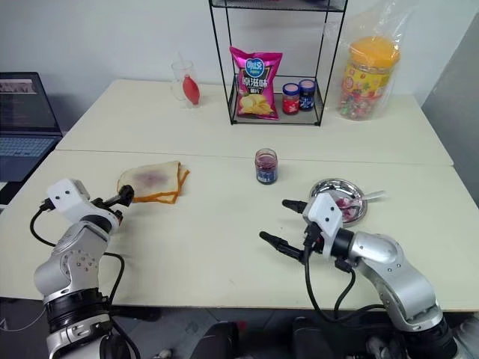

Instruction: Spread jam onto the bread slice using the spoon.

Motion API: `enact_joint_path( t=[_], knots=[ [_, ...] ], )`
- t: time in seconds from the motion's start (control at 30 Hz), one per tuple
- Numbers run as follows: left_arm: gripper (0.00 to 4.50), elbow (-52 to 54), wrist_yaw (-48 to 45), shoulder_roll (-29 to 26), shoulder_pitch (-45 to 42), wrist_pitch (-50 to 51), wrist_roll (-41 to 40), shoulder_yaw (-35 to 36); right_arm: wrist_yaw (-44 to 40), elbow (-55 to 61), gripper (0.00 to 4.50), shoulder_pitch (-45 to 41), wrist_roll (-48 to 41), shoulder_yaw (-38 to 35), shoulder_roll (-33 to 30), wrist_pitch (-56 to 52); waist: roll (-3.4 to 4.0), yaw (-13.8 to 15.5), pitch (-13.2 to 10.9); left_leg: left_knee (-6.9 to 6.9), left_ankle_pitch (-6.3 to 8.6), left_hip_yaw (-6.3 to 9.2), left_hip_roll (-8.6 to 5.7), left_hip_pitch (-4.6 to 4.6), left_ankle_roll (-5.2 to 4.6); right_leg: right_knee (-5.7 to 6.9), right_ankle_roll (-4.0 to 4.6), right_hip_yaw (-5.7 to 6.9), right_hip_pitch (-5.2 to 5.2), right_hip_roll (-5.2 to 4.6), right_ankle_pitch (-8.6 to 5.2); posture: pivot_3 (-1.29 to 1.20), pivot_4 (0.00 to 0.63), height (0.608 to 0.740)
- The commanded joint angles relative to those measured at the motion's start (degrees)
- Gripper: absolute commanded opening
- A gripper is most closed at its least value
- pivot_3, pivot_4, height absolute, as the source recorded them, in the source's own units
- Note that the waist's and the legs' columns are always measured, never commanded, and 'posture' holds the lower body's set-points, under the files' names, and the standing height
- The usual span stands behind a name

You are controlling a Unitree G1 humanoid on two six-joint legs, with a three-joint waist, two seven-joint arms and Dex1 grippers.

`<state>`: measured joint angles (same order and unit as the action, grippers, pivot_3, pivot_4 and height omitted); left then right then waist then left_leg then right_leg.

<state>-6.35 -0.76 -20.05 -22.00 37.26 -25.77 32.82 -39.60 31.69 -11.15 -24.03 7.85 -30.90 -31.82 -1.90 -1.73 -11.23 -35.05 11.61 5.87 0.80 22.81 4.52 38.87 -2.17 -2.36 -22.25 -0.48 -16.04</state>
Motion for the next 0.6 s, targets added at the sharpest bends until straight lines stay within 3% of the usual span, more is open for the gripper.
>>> enact_joint_path(
  t=[0.03,0.3,0.6],
  knots=[
    [4.5,-2.2,-0.5,-0.8,-2.9,1.1,-1.3,-0.4,-0.1,2.2,4.47,-2.5,-1.4,-0.1,-0.4,-2.4,-0.01,0.0,0.0,0.0,0.0,0.0,0.0,0.02,0.0,0.0,0.0,0.0,-0.01,-0.01,0.0,0.0,0.15,0.74],
    [4.5,-9.7,0.1,0.1,-9.2,1.1,-2.1,-0.5,-0.8,2.2,4.47,-3.6,-1.4,-0.9,-1.2,-3.3,-0.02,0.1,0.0,-0.03,-0.05,0.04,-0.03,0.02,0.07,0.02,-0.07,0.02,0.0,-0.02,0.05,0.0,0.15,0.74],
    [2.76,-10.1,2.5,1.0,-10.8,-0.9,-2.4,1.0,-0.1,3.1,4.5,-3.1,-1.9,-1.4,-1.6,-4.0,-0.02,0.1,0.0,-0.02,-0.05,0.05,-0.04,0.03,0.08,0.02,-0.09,0.02,-0.01,-0.04,0.06,0.0,0.15,0.74]
  ],
)
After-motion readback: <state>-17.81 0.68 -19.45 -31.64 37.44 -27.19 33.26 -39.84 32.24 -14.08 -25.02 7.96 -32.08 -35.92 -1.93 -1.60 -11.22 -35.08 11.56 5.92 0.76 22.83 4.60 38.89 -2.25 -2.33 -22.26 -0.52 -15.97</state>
